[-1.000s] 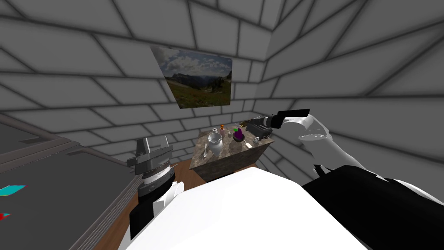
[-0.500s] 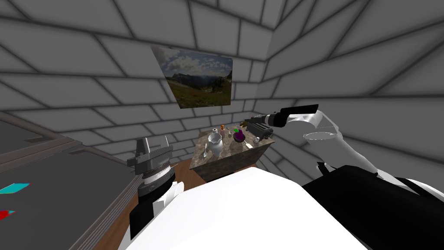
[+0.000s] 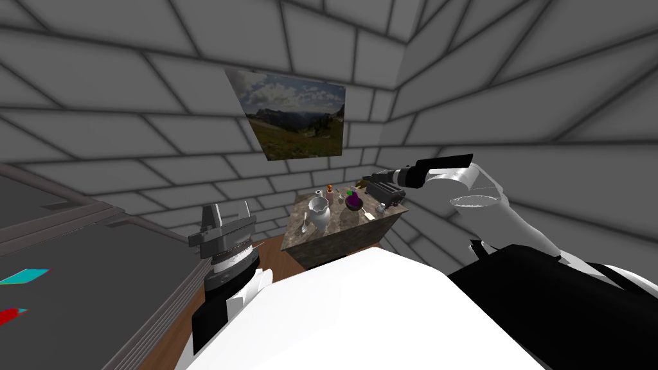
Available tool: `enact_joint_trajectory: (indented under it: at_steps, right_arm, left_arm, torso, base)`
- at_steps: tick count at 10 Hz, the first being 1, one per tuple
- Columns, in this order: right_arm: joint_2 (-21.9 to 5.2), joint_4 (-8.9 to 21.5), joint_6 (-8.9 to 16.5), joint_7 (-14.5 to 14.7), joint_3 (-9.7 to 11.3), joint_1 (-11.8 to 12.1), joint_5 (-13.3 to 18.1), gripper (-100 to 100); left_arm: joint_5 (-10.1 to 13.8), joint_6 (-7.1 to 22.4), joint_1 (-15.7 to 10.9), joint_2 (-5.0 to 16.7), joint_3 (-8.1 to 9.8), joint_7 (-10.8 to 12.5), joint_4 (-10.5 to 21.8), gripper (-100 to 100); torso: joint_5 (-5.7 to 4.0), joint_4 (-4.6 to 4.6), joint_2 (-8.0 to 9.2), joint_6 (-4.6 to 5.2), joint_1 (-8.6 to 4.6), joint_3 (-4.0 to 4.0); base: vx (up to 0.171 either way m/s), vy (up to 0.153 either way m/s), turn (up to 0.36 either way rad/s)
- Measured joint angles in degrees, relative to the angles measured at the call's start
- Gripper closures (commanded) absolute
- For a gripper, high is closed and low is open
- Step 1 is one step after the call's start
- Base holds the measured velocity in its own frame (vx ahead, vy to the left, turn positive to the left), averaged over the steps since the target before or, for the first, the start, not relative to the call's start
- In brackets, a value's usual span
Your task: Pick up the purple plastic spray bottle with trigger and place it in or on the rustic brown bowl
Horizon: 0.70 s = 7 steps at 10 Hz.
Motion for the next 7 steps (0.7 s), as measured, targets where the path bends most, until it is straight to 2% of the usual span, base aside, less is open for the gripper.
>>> enact_joint_trajectory:
  at_steps: [4, 7]
  right_arm:
    - [-0.59, -0.29, 0.34, -0.57, -0.53, -0.22, -0.57, -100]
    - [-3.24, -3.33, 2.73, -5.36, -3.14, -1.10, -2.56, -100]
  left_arm:
    - [0.00, 0.00, 0.00, 0.00, 0.00, 0.00, 0.00, 0]
    - [0.00, 0.00, 0.00, 0.00, 0.00, 0.00, 0.00, 0]
  torso:
    - [0.01, 0.01, 0.01, -0.01, 0.00, 0.01]
    - [0.01, 0.00, -0.03, -0.01, -0.03, -0.02]
  base:
    - [0.000, -0.001, 0.002]
    - [0.009, -0.013, 0.034]
